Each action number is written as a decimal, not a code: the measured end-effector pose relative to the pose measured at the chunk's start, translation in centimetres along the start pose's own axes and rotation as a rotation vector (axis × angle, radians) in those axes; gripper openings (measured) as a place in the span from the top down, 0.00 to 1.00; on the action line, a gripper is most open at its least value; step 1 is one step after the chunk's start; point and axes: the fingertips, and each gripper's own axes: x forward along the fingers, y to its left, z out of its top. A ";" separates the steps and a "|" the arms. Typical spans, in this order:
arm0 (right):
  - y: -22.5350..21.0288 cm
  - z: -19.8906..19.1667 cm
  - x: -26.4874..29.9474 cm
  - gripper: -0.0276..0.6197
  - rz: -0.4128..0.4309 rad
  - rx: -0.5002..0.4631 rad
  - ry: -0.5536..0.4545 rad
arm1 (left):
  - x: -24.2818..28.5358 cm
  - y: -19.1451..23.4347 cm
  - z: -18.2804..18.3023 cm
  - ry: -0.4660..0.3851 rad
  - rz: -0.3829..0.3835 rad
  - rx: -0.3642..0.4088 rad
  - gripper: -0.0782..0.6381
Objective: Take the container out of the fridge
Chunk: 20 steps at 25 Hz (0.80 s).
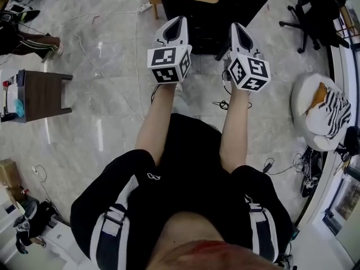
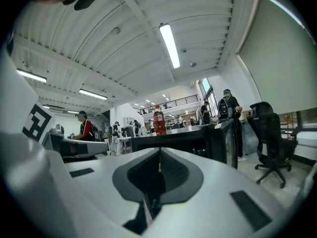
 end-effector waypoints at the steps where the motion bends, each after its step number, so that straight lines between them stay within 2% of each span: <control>1: -0.1 -0.2 1.0 0.94 0.001 0.000 0.003 | 0.9 0.6 -0.3 0.010 0.003 -0.003 0.88; 11: 0.1 -1.4 11.8 0.94 -0.003 0.000 0.011 | 9.6 6.8 -1.6 0.094 -0.030 -0.014 0.88; 15: 0.5 -2.3 13.5 0.94 0.006 -0.025 0.033 | 11.5 7.8 -2.3 0.107 -0.033 -0.032 0.88; 20: -1.9 -2.6 13.2 0.94 -0.005 -0.056 0.069 | 12.0 7.1 -2.9 0.112 -0.006 -0.056 0.88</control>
